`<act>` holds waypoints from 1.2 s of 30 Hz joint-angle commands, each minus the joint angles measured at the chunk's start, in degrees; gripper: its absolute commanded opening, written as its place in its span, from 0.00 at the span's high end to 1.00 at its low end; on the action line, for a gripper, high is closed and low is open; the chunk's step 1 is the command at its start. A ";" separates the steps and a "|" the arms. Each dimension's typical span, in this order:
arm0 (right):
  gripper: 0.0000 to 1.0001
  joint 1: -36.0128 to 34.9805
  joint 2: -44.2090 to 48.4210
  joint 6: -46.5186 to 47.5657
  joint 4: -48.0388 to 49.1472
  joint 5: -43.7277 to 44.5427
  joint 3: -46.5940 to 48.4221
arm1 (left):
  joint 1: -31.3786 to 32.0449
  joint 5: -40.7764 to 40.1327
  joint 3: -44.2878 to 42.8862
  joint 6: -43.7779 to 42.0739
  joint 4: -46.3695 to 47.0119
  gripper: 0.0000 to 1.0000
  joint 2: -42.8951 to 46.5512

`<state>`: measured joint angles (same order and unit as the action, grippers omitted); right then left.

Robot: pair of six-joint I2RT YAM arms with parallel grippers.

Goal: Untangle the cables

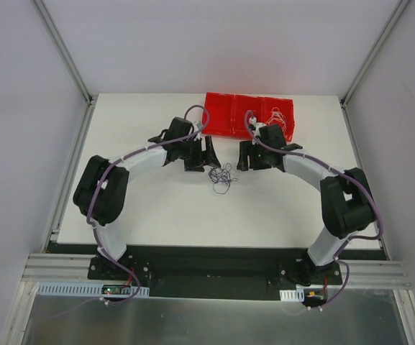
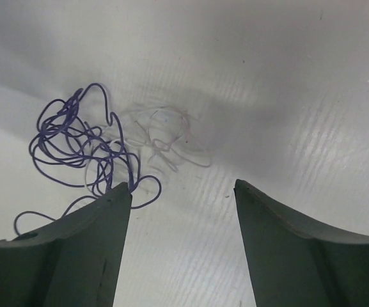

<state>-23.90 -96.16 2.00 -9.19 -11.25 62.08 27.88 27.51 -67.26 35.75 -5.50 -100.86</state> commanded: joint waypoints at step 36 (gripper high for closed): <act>0.85 -0.09 9.61 1.34 10.49 -3.30 -6.29 | -2.57 -10.91 9.17 -6.13 -6.10 1.00 11.65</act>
<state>-23.99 -82.94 4.32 -4.32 -3.27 54.30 25.26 14.63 -59.20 32.03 -10.81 -91.07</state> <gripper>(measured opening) 0.063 0.009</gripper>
